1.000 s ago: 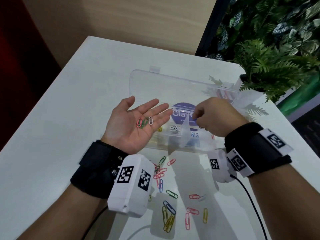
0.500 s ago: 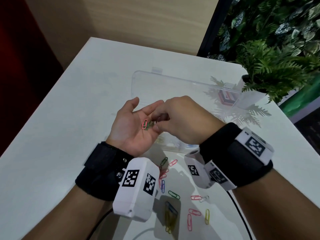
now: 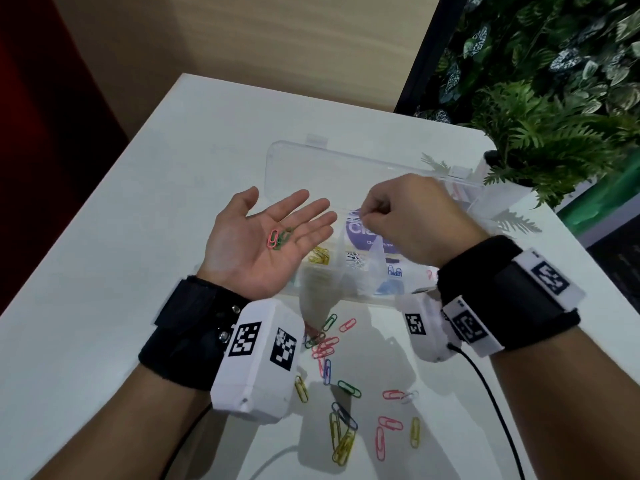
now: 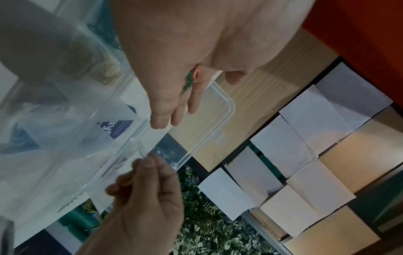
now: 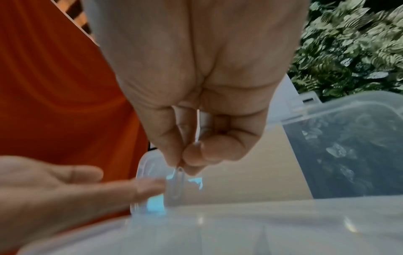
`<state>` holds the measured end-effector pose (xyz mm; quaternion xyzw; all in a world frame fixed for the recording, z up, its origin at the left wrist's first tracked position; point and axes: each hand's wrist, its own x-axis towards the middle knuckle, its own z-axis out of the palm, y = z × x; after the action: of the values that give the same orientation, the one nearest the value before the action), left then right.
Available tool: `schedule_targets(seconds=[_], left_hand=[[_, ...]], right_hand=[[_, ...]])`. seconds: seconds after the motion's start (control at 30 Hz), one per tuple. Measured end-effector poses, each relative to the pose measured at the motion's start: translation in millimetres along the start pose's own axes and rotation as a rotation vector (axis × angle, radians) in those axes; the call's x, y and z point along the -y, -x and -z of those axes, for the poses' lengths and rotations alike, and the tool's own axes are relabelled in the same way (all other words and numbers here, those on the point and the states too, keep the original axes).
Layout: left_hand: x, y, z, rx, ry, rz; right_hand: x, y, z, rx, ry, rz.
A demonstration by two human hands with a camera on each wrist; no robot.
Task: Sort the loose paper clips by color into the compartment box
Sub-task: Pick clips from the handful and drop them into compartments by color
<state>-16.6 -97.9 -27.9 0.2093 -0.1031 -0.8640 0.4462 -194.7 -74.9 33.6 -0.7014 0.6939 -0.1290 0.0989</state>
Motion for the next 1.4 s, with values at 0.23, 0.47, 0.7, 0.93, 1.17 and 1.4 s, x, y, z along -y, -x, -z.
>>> schedule_targets(seconds=[0.23, 0.47, 0.7, 0.93, 1.17, 1.4], left_hand=[[6.6, 0.4, -2.1, 0.038, 0.033, 0.021], [10.0, 3.3, -4.4, 0.112, 0.096, 0.024], [10.1, 3.7, -1.7, 0.101, 0.049, -0.041], [3.0, 3.3, 0.1, 0.039, 0.091, -0.068], [11.4, -1.2, -2.5, -0.058, 0.005, -0.076], [12.6, 0.1, -2.8, -0.041, -0.06, -0.08]], right_hand=[[8.6, 3.7, -15.4, -0.018, -0.096, 0.106], [46.9, -0.1, -20.8, 0.208, -0.034, 0.272], [53.8, -8.7, -29.7, 0.191, -0.099, 0.252], [61.2, -17.0, -33.8, 0.207, -0.2, 0.226], [59.5, -16.6, -32.4, 0.299, -0.282, 0.18], [53.8, -15.7, -26.1, 0.299, -0.436, 0.119]])
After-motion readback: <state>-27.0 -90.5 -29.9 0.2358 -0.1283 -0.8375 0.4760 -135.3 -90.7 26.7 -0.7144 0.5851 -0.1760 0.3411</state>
